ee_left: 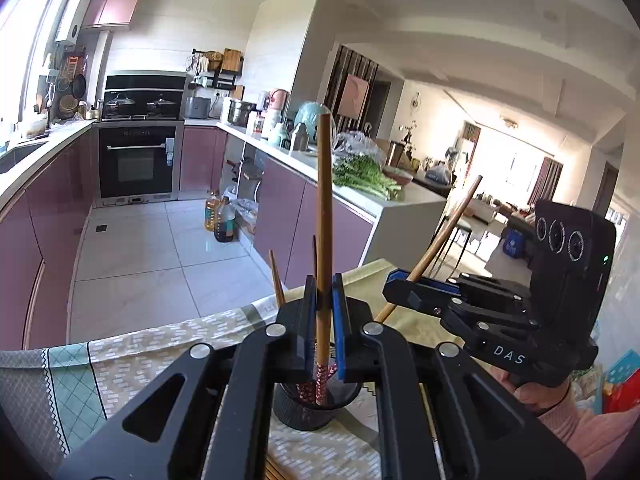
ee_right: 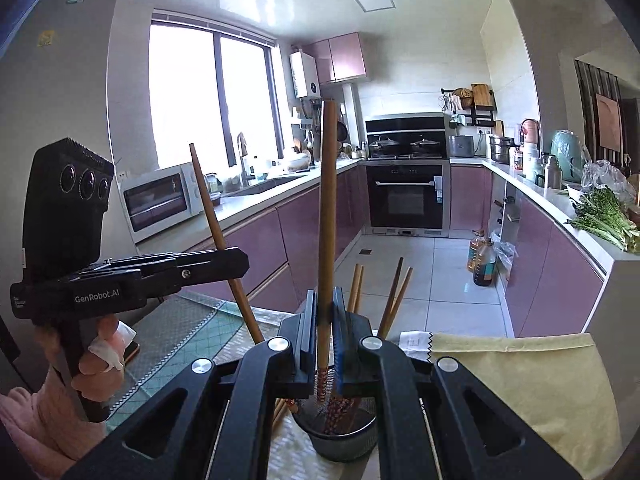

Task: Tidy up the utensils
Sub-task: 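Lift the left tool's chopstick into the mesh cup while the right tool inserts its own, then open the left tool to release its chopstick while the right tool releases its own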

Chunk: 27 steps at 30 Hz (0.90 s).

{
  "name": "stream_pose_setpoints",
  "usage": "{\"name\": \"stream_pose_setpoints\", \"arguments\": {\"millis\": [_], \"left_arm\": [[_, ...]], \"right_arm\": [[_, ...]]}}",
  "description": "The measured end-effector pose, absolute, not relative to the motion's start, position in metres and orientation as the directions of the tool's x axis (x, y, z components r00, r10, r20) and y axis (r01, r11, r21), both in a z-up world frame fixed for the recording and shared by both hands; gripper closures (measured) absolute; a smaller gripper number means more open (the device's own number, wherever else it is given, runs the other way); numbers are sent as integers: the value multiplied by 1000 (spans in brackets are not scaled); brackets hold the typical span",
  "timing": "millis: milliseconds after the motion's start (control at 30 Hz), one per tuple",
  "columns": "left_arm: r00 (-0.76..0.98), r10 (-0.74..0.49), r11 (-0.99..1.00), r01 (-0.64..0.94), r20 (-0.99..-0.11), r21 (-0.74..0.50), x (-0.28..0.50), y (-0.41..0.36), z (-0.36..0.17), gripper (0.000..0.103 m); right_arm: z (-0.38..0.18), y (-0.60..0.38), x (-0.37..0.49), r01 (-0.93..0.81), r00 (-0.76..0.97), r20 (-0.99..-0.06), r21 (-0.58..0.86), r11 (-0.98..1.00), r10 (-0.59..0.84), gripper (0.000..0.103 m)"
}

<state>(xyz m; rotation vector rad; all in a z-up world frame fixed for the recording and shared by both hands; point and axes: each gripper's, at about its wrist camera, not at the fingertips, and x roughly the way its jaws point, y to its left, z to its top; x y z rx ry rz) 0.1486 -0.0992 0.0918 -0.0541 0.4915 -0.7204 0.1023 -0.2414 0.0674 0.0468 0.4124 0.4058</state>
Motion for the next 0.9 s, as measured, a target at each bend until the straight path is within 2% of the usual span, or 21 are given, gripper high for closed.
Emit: {"name": "stream_pose_setpoints", "arguments": {"millis": [500,900], "left_arm": [[540,-575,759,632,-615,-156,173,-124,39,95],[512,-535,779,606,-672,-159,199,-134,19,95]], "right_arm": [[24,-235,126,-374,731,-565,137,917,383,97],[6,-234,149,-338,701,-612,166,927,365,96]]}}
